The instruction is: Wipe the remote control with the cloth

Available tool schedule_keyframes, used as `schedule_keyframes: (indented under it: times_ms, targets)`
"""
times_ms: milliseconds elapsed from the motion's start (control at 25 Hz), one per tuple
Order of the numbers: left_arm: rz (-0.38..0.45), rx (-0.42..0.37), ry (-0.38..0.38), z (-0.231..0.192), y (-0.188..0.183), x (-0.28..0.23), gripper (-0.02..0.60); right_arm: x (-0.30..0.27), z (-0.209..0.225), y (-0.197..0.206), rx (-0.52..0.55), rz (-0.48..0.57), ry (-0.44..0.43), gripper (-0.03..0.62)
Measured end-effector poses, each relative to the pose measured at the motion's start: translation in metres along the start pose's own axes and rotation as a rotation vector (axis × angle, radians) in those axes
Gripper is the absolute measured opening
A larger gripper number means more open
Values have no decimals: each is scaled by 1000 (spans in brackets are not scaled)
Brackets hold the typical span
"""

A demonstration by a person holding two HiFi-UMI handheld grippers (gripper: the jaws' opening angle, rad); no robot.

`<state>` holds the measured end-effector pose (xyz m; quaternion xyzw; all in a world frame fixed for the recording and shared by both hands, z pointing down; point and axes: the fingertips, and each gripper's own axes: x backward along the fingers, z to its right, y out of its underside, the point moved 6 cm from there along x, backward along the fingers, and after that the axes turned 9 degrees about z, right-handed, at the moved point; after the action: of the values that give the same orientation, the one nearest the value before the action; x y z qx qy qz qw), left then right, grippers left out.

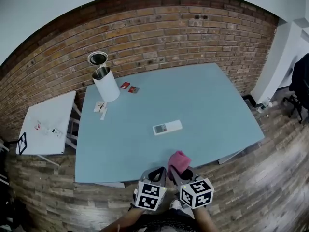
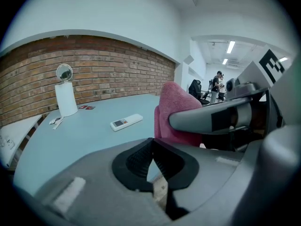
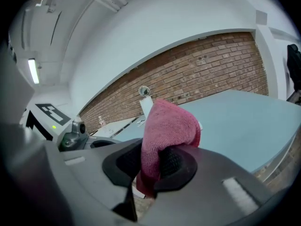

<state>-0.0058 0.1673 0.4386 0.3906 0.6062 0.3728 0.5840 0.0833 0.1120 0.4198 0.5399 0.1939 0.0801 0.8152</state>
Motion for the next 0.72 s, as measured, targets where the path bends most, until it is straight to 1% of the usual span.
schedule_keyframes:
  times_ms: [320,440,600,720]
  targets:
    - [-57,13,-57,-13,-4,-29,0,-9,30,-2,-30,-41,-51,64]
    - [-67,-6,-70,-25,-8,-37,0,-15,36,-2,-37,-53,-69,64]
    - [-71,-44,-22,-42,-12,-55,2,-24,43,-5,-3,-60,-111,64]
    - [-79,-83,16,-58,-15,-71,3,-36,54,-7,10,-81,-118,64]
